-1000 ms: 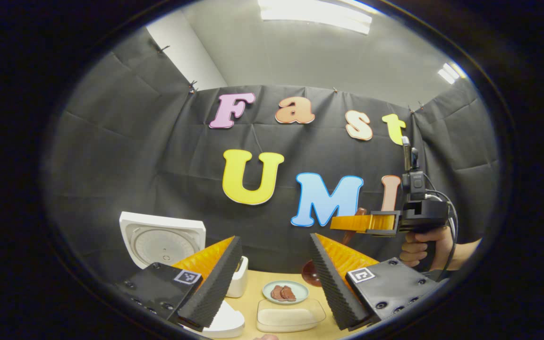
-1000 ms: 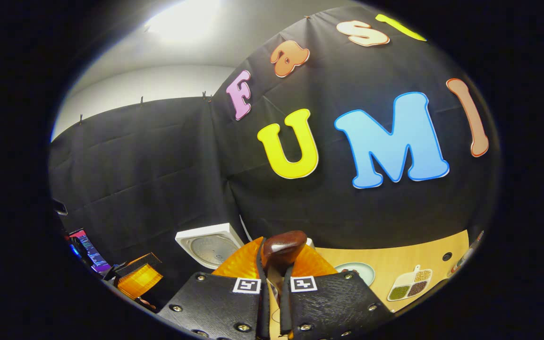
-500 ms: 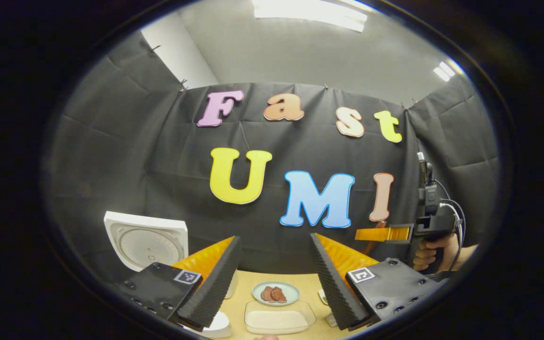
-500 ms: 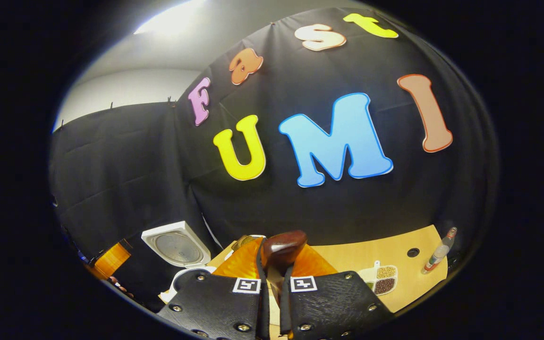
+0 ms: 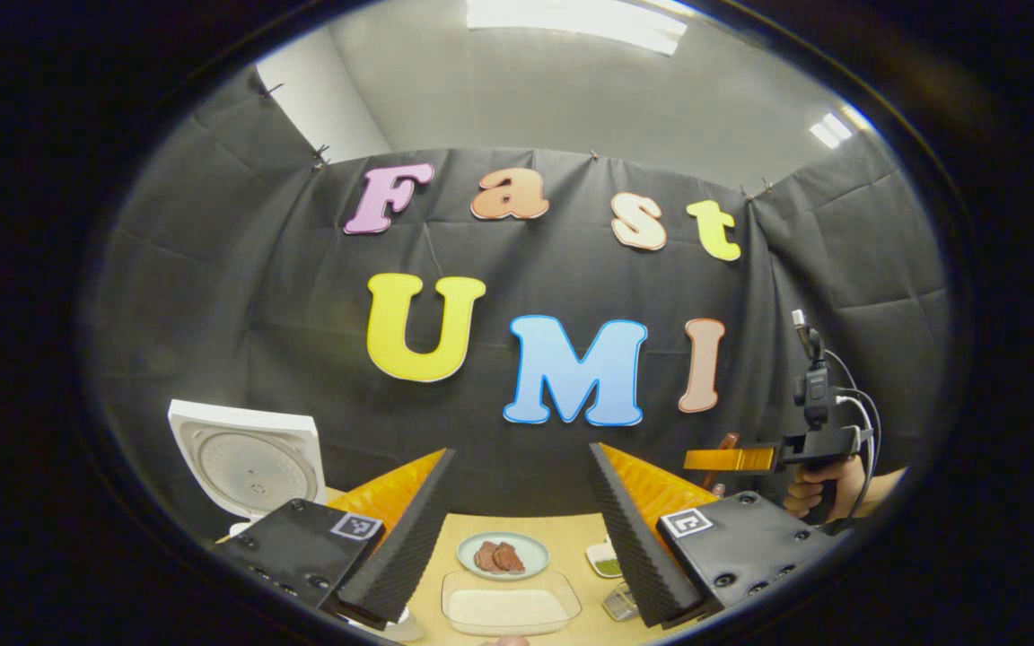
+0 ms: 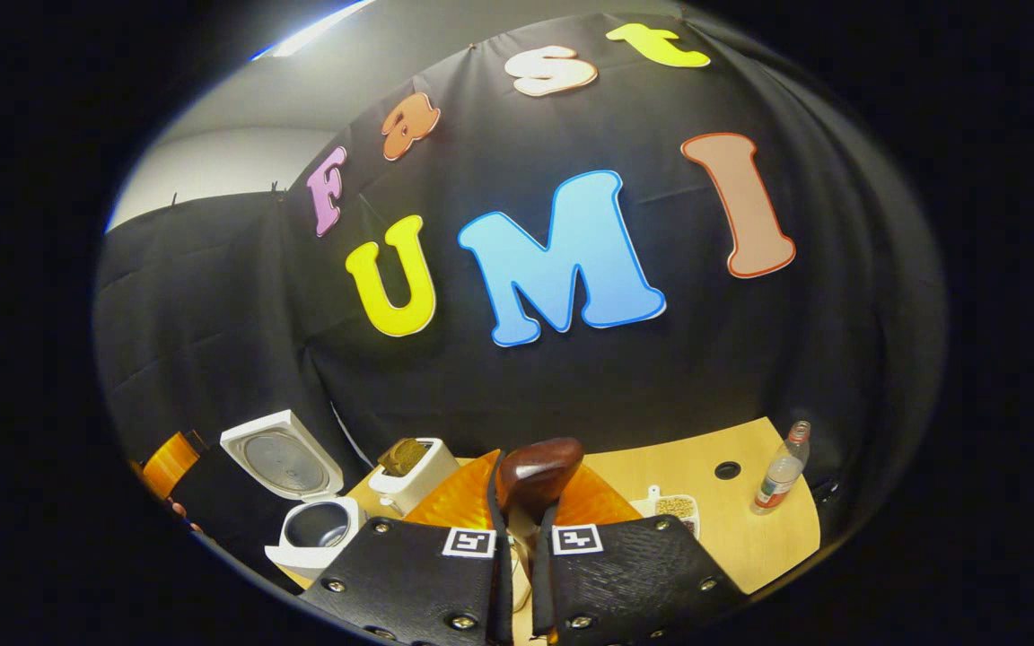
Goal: Close the left gripper, press the button to open the rice cooker; take a wooden spoon from the chopstick holder with the right hand, scoop a spoonful of rice and pour it into the rice cooker, then put the wooden spoon back into the chopstick holder.
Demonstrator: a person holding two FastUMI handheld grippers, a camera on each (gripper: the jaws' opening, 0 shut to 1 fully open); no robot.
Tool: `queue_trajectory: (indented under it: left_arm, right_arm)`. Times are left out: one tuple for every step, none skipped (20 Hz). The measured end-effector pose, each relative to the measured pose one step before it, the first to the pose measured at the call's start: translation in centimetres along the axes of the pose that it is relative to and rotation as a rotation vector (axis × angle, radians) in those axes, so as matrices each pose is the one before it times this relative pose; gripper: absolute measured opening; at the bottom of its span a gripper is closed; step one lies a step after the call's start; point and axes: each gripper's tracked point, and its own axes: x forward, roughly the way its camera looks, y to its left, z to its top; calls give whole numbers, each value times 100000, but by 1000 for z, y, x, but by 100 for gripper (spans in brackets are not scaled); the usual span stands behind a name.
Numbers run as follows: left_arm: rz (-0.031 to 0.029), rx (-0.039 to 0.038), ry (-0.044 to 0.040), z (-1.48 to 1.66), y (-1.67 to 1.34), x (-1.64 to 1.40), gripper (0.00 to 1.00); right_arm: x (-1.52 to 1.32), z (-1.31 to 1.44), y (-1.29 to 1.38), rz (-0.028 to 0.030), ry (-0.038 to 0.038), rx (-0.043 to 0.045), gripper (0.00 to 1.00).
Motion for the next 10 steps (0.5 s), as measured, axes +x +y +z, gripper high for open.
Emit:
queue_trajectory:
  left_arm:
    - [-334, -141, 584, -66, -66, 101, 94]
    - [-255, -128, 509, -247, -155, -124, 94]
    - [-337, -65, 469, -99, -183, 82, 94]
    - [-275, 170, 677, -120, -174, 49, 97]
    - [-171, 421, 730, -212, -78, -74, 100]
    - [-144, 578, 463, 18, -76, 90, 97]
    - [-191, 453, 404, -99, -206, -118, 98]
    - [-339, 288, 703, -88, -152, -46, 100]
    - [-95, 312, 651, -254, -128, 1, 97]
    - [-94, 286, 542, -95, -47, -3, 94]
  right_arm:
    - [39, -188, -656, -1645, 128, 147, 9]
    - [-49, -326, -584, -1467, 71, 372, 9]
    - [-18, -426, -645, -1988, 242, 491, 9]
    - [107, -524, -735, -2761, 727, 890, 9]
    - [-78, -703, -537, -2254, 762, 1309, 9]
    - [90, -457, -293, -1074, 380, 1632, 9]
    - [119, -473, -158, -640, 306, 1596, 8]
    - [109, -452, -166, -550, 468, 966, 8]
    - [52, -505, -412, -794, 334, -27, 8]
    - [131, -573, -411, -1363, 795, -773, 8]
